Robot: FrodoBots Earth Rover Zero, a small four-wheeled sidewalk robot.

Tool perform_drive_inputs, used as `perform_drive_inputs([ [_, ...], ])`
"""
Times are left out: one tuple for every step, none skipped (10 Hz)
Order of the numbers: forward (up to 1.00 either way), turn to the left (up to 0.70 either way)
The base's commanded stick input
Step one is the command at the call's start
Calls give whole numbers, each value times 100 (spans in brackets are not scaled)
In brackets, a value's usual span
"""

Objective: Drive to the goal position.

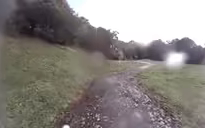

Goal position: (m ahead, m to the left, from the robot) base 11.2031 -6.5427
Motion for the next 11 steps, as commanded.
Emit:
perform_drive_inputs([
  [70, -22],
  [70, -10],
  [70, 0],
  [70, 0],
  [70, 0],
  [70, 0],
  [70, 0],
  [70, 0],
  [70, 0],
  [70, 0],
  [70, 0],
])
